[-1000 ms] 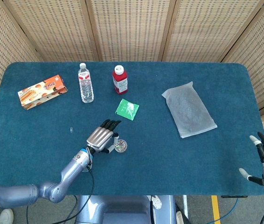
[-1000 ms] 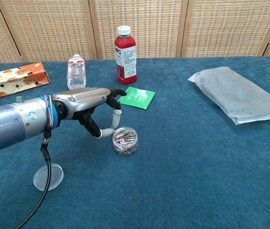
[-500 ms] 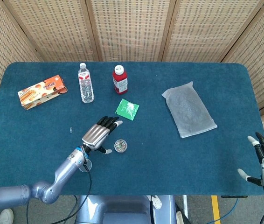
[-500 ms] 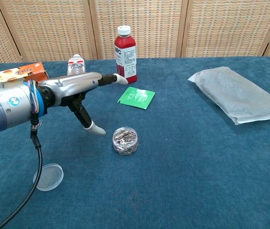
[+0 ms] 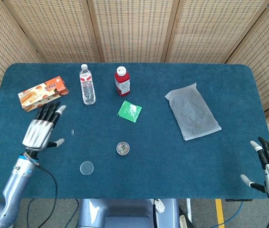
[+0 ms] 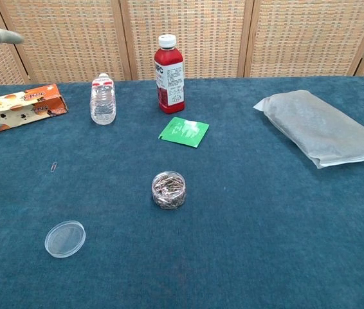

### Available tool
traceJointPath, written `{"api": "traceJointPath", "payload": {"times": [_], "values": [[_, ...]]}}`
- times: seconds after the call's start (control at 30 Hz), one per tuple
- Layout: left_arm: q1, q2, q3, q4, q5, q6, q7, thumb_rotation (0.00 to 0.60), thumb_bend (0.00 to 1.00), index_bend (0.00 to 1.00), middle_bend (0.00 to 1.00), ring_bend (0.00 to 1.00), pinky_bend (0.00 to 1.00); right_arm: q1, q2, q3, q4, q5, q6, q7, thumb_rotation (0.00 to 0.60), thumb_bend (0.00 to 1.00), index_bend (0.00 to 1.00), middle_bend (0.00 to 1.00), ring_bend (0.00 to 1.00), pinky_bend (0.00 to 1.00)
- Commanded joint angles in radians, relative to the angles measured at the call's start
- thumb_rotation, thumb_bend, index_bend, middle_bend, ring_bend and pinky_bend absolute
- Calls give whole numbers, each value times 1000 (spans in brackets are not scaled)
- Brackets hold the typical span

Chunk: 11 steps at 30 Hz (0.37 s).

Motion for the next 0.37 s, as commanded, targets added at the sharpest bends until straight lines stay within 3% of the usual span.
{"api": "traceJointPath", "payload": {"times": [0.03,0.17,0.37], "values": [[143,90,77,-18,69,137,-90,600,32,0,0,0,0,-2,3,-3,-3,-6,2,5,600,0,84,0,0,0],[240,126,128,-4,125,210,-211,600,32,0,0,0,0,-4,9,-6,-5,-24,12,17,600,0,84,0,0,0],[286,137,128,-3,150,228,-243,600,34,0,0,0,0,-10,15,-11,-5,-42,27,35,600,0,84,0,0,0]]}}
